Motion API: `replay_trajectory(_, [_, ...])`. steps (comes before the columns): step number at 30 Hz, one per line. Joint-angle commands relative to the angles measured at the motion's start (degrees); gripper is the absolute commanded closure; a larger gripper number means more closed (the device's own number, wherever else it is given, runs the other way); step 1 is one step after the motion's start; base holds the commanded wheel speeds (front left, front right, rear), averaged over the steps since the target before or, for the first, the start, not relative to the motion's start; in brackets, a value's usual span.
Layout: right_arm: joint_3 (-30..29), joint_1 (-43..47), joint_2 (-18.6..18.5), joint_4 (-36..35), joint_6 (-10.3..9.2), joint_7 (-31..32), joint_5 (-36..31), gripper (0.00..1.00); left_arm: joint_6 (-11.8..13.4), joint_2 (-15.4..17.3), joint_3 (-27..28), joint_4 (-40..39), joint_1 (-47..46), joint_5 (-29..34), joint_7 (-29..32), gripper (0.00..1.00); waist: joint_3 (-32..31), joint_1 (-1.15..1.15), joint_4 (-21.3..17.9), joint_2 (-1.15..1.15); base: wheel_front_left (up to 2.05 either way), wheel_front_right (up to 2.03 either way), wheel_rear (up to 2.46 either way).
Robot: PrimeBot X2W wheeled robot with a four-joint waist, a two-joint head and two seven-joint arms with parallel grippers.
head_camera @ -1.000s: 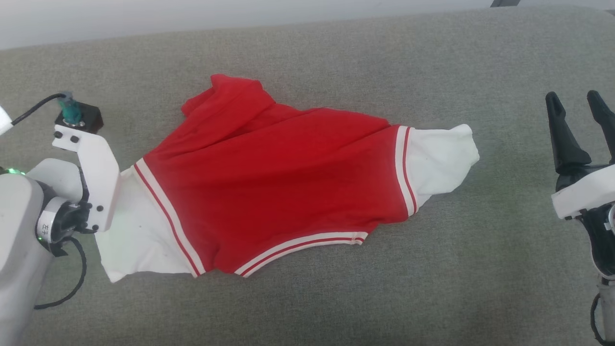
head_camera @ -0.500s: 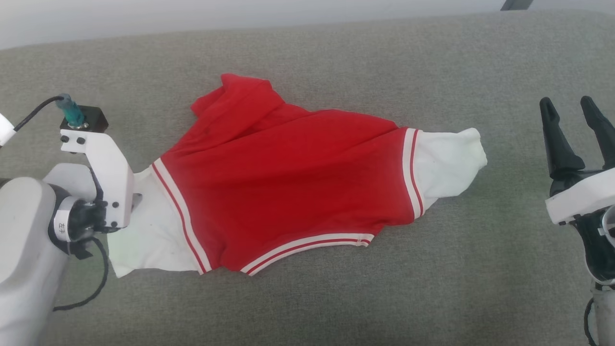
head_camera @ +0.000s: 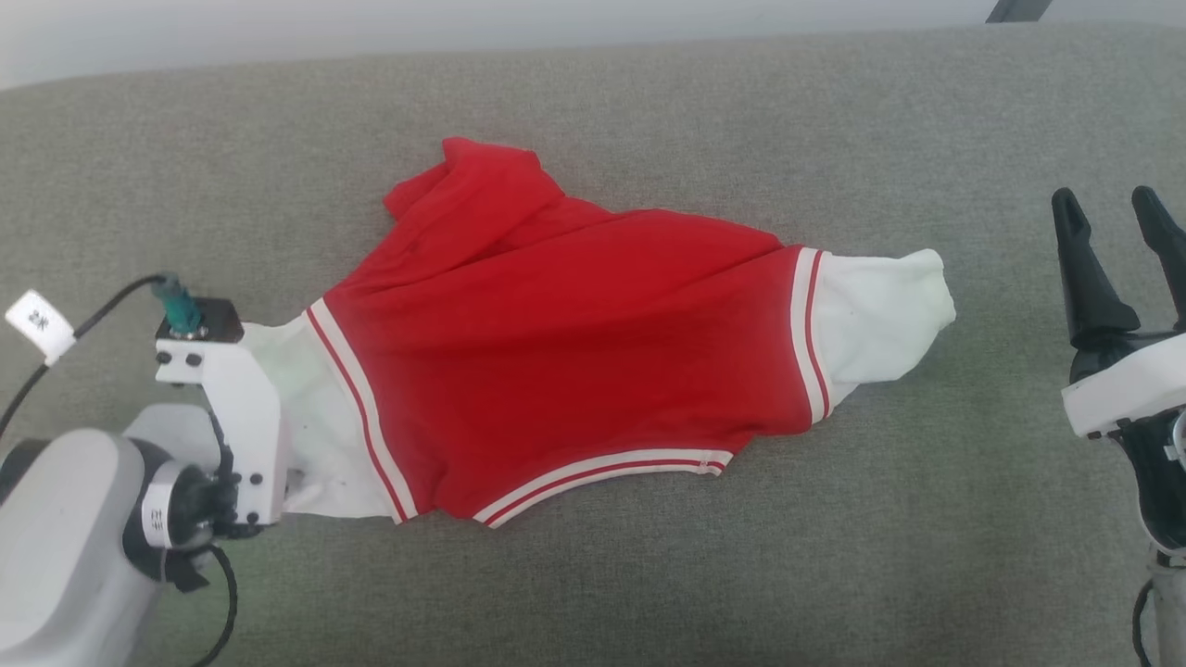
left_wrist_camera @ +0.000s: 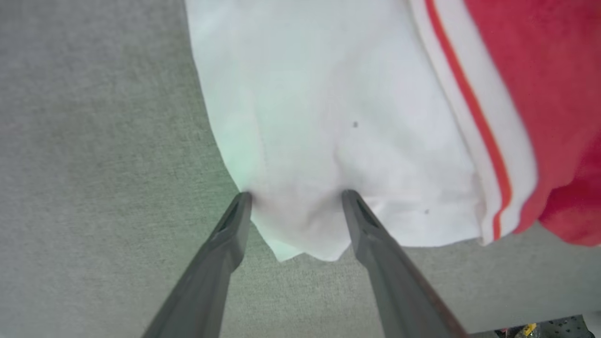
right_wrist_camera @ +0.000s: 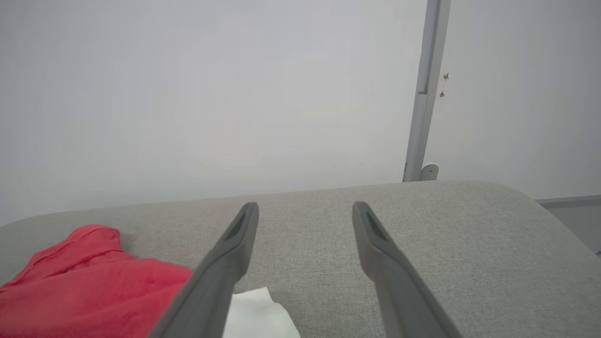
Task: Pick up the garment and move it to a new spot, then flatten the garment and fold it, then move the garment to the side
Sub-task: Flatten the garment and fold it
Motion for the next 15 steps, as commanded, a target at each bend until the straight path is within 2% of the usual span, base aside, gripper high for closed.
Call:
replay_trajectory(1, [-0.1,0.5,0.3,-0.4,-0.02,0.2,0.1,0.0,0.7,0.1,0.3,-0.4,1.1,0.3,-0.6,0.0,0.3,0.0,-0.2,0.0,0.0,0.0,0.0])
replay_trajectory(6, [0.5,1.1,0.1,-0.9,-0.02,1.7,0.8,0.0,1.5,-0.7,0.9,0.9,3.7,-0.8,-2.1,0.0,0.8,0.0,-0.4,0.0,0.0,0.0,0.0])
replay_trajectory(7, [0.8,1.3,-0.1,-0.9,-0.02,2.3,1.0,0.0,0.7,-0.9,1.0,1.1,3.9,-1.2,-2.7,1.0,0.8,0.0,-0.4,0.0,0.0,0.0,0.0])
replay_trajectory(15, [3.3,2.5,-2.7,1.9,-0.02,11.3,3.1,0.0,-1.2,-2.3,0.9,2.3,3.9,-2.7,-4.7,1.0,1.3,0.0,1.0,0.0,0.0,0.0,0.0])
